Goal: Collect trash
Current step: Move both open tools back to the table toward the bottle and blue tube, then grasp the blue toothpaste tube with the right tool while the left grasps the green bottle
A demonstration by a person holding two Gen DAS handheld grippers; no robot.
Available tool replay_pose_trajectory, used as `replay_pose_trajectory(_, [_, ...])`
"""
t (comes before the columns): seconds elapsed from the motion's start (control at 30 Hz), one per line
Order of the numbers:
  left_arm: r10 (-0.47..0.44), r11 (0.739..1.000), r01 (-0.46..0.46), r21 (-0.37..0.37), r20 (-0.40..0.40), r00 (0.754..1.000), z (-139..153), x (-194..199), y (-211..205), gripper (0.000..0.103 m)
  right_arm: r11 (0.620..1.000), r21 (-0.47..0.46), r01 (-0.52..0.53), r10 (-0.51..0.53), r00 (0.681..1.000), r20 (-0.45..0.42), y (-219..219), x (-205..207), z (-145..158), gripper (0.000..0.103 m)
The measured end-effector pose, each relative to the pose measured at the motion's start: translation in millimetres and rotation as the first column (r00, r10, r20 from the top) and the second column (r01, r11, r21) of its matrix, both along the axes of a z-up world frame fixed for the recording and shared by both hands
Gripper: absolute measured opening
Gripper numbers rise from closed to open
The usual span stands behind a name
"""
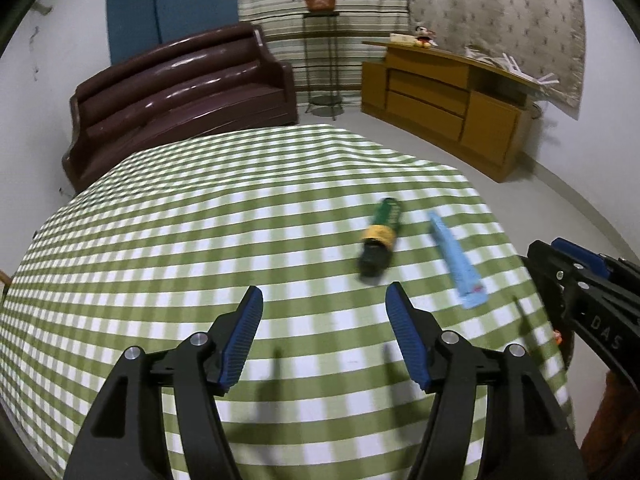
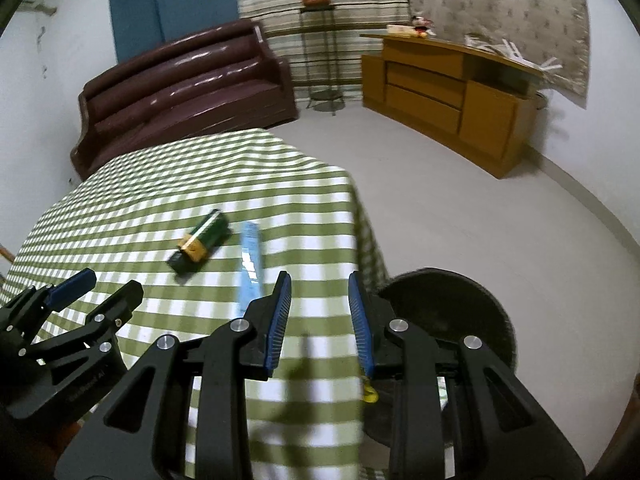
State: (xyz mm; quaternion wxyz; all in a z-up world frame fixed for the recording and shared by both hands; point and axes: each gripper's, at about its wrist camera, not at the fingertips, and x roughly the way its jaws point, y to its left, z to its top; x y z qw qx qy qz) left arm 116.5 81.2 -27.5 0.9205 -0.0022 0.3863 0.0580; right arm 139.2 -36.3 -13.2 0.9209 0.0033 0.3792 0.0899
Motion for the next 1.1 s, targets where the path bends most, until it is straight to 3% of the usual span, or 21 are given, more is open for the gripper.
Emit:
replay_pose_trajectory(0.5, [0.113, 0.992, -0.114, -0.044, -0.034, 0.993, -11, 1, 77, 0.064, 0.995, -0.079, -0.067, 0.06, 0.994, -0.087, 56, 36, -19, 0.029])
replay_pose_trajectory(0.63, [0.109, 0.992, -0.111, -0.058, -0.039, 0.993, -13, 0, 83, 0.065, 0.993, -0.1, -0.063, 0.051, 0.992, -0.118, 60, 43, -26, 0.029])
replay_pose_trajectory(0.83, [0.093, 0.993, -0.096, -0.07, -0.041, 0.995, -14, 2, 84, 0.068, 0.99, -0.126, -0.059, 0.045, 0.992, -0.115, 67, 44, -27, 0.019])
replay_pose_trajectory(1.1, [0.059, 0.995, -0.062, -0.079, -0.038, 0.998, -12, 11, 72, 0.068, 0.993, -0.111, -0.051, 0.041, 0.995, -0.091, 57, 36, -24, 0.015])
